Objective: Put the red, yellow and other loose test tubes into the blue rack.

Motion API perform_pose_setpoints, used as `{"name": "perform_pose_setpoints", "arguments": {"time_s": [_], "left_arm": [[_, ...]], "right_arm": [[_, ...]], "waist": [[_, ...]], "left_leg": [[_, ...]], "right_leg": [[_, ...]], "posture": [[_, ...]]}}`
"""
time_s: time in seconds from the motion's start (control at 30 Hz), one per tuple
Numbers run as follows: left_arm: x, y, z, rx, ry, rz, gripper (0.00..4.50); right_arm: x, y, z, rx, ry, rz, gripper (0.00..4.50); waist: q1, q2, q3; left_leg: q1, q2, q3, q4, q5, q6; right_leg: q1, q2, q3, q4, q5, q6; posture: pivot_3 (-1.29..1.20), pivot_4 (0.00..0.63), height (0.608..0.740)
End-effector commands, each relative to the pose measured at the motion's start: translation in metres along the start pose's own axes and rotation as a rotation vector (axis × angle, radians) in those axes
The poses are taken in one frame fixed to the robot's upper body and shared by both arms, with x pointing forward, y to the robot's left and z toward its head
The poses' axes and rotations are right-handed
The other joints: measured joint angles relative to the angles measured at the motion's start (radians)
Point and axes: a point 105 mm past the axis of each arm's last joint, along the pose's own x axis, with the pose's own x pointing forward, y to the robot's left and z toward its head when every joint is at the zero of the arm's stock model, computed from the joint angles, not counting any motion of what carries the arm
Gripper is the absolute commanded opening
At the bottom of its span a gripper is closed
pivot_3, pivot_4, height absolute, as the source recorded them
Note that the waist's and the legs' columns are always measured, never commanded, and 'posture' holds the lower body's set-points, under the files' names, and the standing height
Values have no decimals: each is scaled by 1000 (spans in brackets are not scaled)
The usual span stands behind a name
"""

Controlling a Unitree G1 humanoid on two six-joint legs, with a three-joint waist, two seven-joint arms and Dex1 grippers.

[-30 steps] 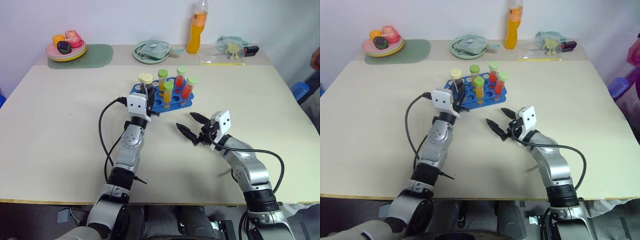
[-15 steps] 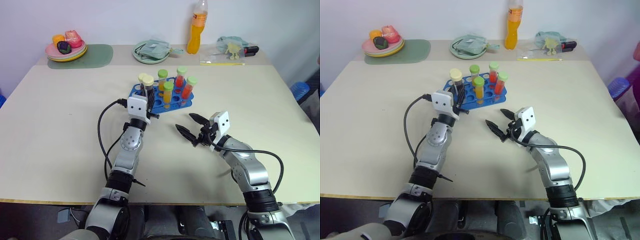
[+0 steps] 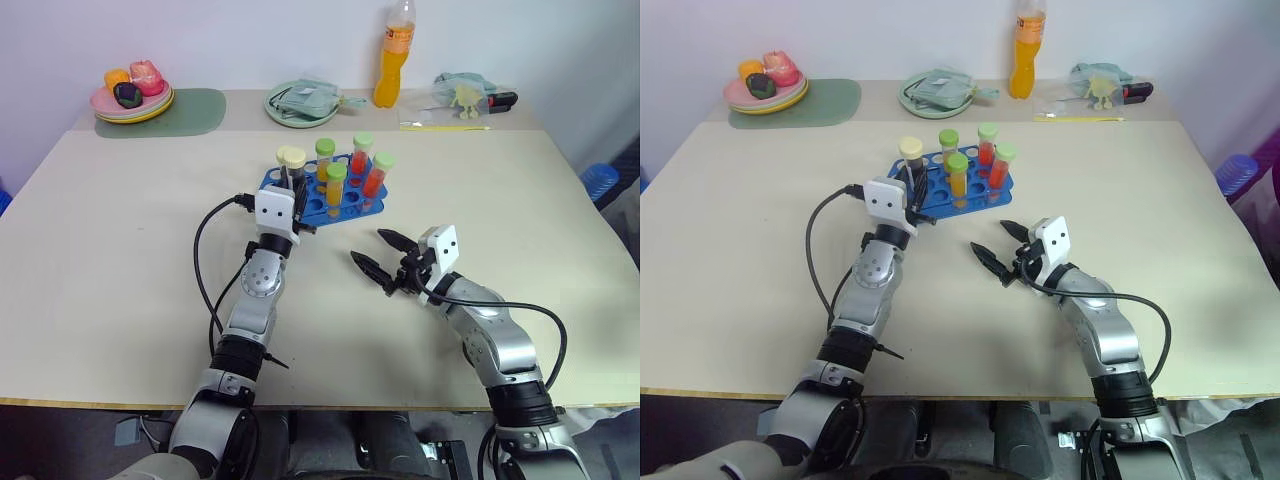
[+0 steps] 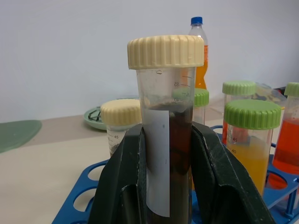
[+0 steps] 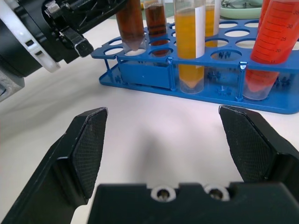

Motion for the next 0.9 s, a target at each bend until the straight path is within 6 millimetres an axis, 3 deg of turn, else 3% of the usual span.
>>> {"name": "perform_pose_setpoints", "arguments": {"time_s": [0.03,0.3,0.5,0.63,0.73,0.87,0.9], "left_arm": [[5,-3,13,0,-57,-5,749],[3,1,9,10,-42,14,749],[2,3,9,8,-40,20,3672],[1,6,15,-7,-54,18,3672],[-10,20,30,7,-82,6,3672],[-45,52,51,30,-56,-48,3672],[-67,70,51,53,2,-86,3672]], "right_arm": [[0,4,15,-37,-55,12,4225],[0,5,15,-37,-55,13,4225],[-1,4,15,-38,-56,14,4225],[0,5,20,-52,-64,32,4225],[-4,5,34,-89,-77,78,4225],[-22,-3,49,-148,-34,164,4225],[-30,-9,52,-180,-4,183,4225]], "waist": [[0,0,0],[0,0,0],[0,0,0],[0,0,0],[-3,0,0],[-22,0,0],[-24,1,0]], "left_leg": [[0,0,0,0,0,0],[0,0,0,0,0,0],[0,0,0,0,0,0],[0,0,0,0,0,0],[0,1,0,0,0,0],[0,3,-1,-1,0,0],[0,4,-1,-1,0,0]], "right_leg": [[0,0,0,0,0,0],[0,0,0,0,0,0],[0,0,0,0,0,0],[0,0,0,0,0,0],[0,0,0,0,0,0],[0,1,0,0,0,0],[0,1,0,0,0,0]], "posture": [[0,150,729],[0,150,729],[0,150,729],[0,150,729],[0,150,729],[0,150,729],[0,150,729]]}}
